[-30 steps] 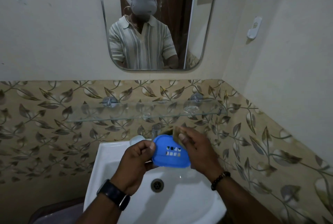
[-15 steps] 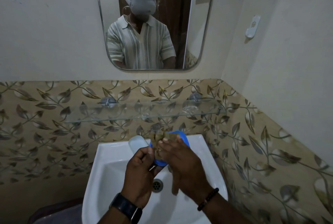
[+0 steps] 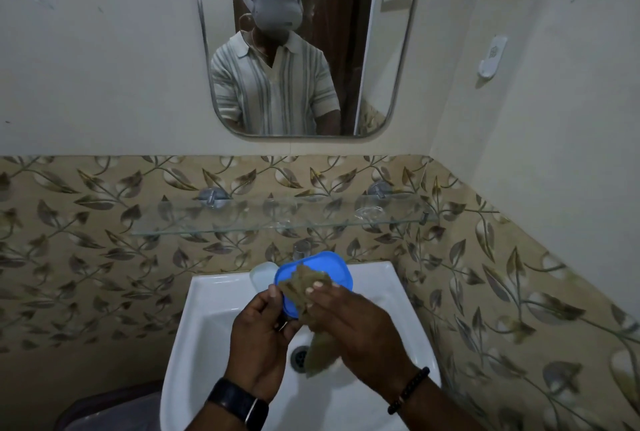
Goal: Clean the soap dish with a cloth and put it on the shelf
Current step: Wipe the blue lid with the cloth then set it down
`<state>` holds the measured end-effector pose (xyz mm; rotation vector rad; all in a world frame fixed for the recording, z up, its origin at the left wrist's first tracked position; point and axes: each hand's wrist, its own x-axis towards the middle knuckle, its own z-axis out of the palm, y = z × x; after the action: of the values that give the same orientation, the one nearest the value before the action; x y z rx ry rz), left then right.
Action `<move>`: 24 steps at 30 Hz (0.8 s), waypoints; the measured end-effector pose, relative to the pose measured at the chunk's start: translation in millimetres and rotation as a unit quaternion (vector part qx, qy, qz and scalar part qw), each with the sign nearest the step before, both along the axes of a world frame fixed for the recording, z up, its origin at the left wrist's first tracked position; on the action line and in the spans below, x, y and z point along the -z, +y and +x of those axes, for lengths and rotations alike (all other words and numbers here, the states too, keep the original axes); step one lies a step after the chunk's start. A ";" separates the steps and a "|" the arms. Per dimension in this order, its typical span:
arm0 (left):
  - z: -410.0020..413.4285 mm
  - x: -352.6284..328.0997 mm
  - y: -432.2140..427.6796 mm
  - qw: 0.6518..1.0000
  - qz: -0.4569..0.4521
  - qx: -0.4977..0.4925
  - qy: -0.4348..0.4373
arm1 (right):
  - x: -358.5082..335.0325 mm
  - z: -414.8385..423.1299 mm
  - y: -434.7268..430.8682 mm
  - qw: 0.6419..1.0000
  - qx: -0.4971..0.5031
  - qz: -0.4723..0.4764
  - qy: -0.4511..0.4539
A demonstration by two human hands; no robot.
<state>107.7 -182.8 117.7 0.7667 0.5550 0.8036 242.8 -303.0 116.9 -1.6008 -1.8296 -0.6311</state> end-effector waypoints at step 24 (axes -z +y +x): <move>-17.1 -26.8 10.4 0.911 0.404 0.023 0.084 | -35.0 -18.7 -6.6 0.730 -0.010 0.038 0.683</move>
<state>90.6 -172.4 144.5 1.6185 0.3395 0.9315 224.2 -309.6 151.8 -1.2940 -0.6427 0.4780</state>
